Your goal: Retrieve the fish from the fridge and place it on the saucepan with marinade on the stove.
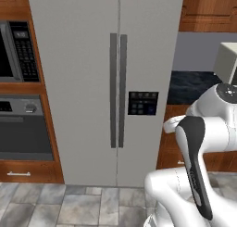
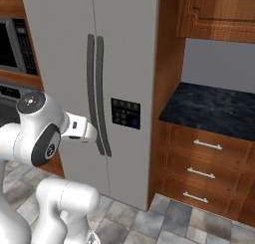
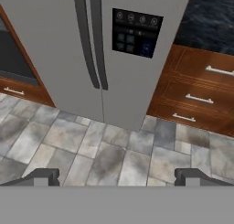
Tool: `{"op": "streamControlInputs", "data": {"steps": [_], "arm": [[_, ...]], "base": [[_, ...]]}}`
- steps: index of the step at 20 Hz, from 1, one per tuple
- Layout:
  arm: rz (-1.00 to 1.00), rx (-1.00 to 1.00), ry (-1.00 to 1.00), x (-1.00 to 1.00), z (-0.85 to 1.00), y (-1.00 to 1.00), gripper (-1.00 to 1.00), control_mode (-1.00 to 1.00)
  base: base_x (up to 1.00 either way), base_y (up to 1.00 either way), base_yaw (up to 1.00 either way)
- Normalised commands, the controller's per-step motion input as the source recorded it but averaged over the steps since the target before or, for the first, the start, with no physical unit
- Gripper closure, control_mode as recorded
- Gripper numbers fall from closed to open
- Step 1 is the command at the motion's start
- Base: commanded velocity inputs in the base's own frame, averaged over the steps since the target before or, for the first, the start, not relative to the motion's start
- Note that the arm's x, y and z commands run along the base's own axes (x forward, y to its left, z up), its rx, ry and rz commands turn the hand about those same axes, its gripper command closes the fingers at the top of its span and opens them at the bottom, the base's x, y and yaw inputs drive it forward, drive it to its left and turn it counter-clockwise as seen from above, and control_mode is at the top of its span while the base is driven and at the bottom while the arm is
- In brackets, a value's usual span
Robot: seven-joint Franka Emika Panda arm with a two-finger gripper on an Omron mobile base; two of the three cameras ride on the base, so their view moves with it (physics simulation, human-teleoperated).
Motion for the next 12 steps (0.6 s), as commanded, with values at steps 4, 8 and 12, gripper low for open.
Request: {"op": "streamControlInputs", "data": {"steps": [4, 8, 12], "arm": [[-0.05, -0.02, -0.04, 0.03, 0.0, 0.54, -1.0, -1.0], [-0.13, 0.0, -0.05, 0.11, 0.0, 0.62, -1.0, -1.0], [-0.19, 0.01, -0.02, 0.36, 0.0, 0.55, -1.0, -1.0]], "base": [[0.0, 0.0, 0.0], [0.0, 0.0, 0.0], [0.0, 0.0, 0.0]]}}
